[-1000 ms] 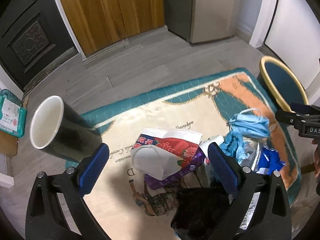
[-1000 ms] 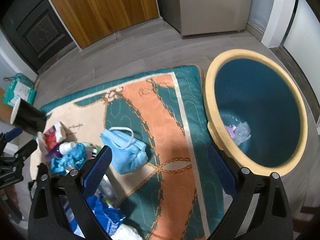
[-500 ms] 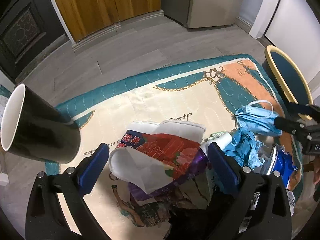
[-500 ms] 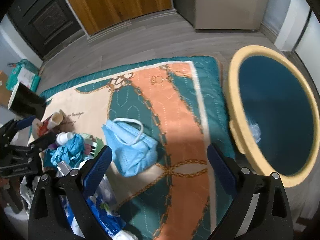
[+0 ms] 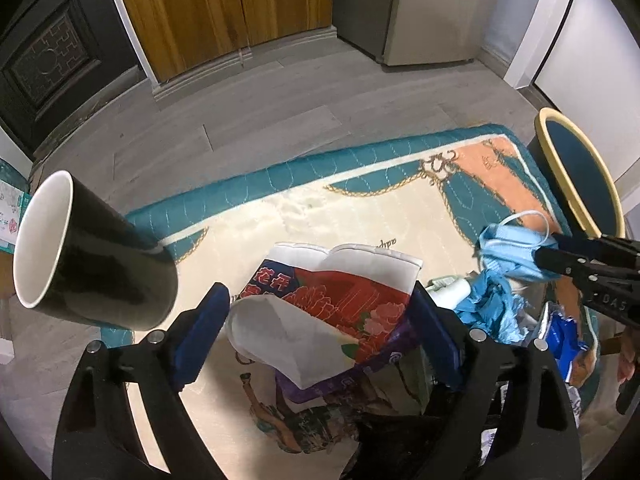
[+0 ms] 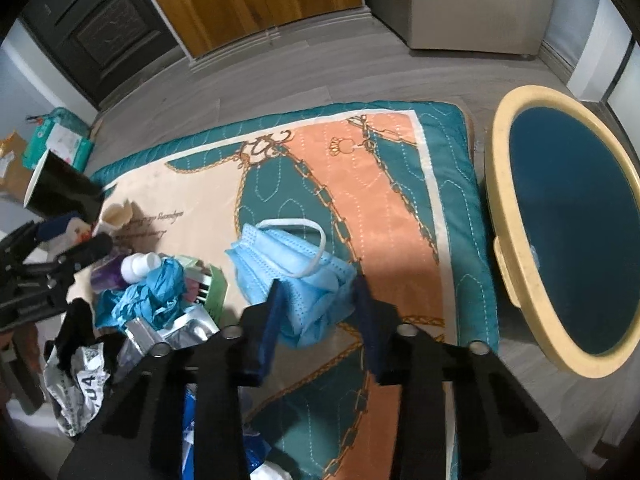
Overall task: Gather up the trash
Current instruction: 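Grasp the white paper bag with the left tool while the right tool grasps the blue mask, then carry the paper bag and mask over the bin and open both tools, then move both tools back over the remaining trash on the mat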
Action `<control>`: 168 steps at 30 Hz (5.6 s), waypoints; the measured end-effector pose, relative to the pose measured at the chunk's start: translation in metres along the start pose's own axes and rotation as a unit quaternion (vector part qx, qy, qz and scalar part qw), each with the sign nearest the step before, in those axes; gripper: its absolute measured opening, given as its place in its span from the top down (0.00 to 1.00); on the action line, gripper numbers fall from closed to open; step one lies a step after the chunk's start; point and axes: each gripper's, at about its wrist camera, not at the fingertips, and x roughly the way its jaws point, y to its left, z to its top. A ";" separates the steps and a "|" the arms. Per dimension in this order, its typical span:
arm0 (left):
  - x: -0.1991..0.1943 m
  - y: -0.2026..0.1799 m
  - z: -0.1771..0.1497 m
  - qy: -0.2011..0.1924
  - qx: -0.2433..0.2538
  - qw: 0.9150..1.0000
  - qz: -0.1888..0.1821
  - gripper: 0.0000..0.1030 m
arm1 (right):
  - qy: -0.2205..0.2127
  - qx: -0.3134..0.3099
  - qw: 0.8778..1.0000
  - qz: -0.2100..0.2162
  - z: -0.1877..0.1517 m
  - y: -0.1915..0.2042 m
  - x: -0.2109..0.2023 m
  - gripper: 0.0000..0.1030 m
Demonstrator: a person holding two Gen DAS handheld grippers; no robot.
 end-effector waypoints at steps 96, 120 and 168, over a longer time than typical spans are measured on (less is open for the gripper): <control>-0.014 -0.338 0.090 -0.113 0.246 0.958 -0.097 0.15 | -0.134 0.264 0.955 -0.008 -0.008 -0.268 -0.125 0.81; -0.063 -0.270 0.071 -0.137 0.214 0.964 -0.074 0.06 | -0.184 0.238 0.954 -0.007 -0.005 -0.236 -0.160 0.14; -0.117 -0.012 -0.054 -0.113 0.024 0.993 -0.036 0.06 | -0.099 0.045 0.994 0.019 -0.043 -0.009 -0.114 0.08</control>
